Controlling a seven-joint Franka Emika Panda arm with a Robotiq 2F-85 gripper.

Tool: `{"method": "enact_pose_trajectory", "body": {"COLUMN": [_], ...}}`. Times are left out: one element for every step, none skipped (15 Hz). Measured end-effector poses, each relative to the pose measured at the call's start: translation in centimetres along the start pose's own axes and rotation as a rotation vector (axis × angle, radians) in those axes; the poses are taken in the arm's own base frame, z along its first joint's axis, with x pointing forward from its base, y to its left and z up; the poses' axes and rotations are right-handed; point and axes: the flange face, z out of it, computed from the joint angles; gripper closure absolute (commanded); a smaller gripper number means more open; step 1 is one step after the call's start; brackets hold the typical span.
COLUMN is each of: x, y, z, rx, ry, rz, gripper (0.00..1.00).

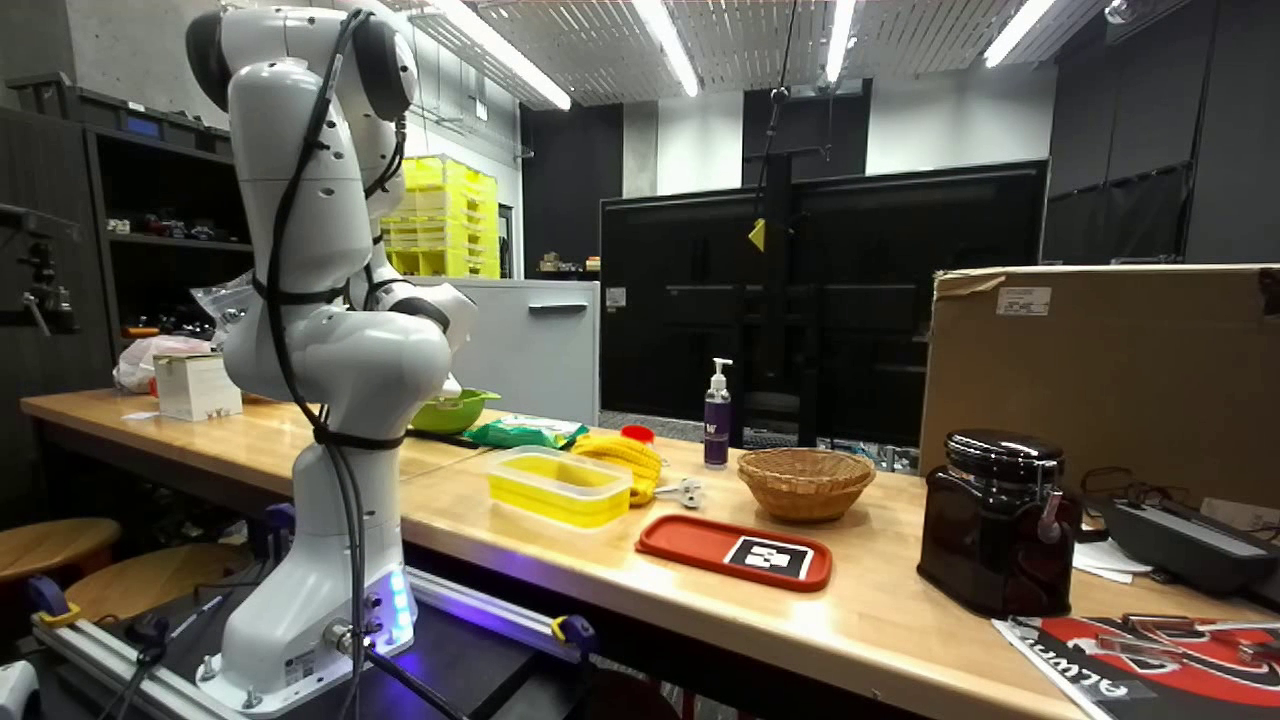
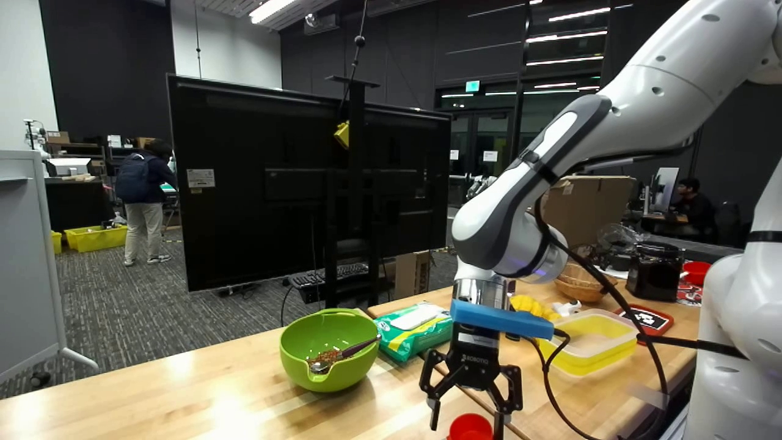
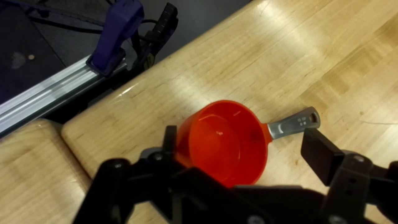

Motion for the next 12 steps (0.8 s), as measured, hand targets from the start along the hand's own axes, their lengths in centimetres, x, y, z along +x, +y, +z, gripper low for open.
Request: {"method": "enact_pose_trajectory", "body": {"x": [-0.1, -0.2, -0.4, -0.5, -0.5, -0.6, -0.6, -0.5, -0.5, -0.4, -0.4, -0.3], "y": [-0.3, -0.6, -1.1, -1.5, -2.1, -2.6, -3.2, -3.8, -4.3, -4.8, -5.3, -5.8], "z": [-0.1, -0.2, -0.3, -0.4, -0.6, -0.7, -0.8, -0.8, -0.8, -0.8, -0.8, -0.7], "rx": [-0.003, -0.007, -0.014, -0.022, -0.03, -0.039, -0.044, -0.051, -0.057, -0.062, -0.065, -0.068], "ry": [-0.002, -0.004, -0.006, -0.006, -0.006, -0.007, -0.008, -0.012, -0.015, -0.018, -0.023, -0.028], "rz": [-0.009, -0.023, -0.037, -0.054, -0.072, -0.088, -0.103, -0.118, -0.133, -0.147, -0.159, -0.169], "gripper": [0.0, 0.0, 0.0, 0.0, 0.0, 0.0, 0.0, 0.0, 0.0, 0.0, 0.0, 0.0]}}
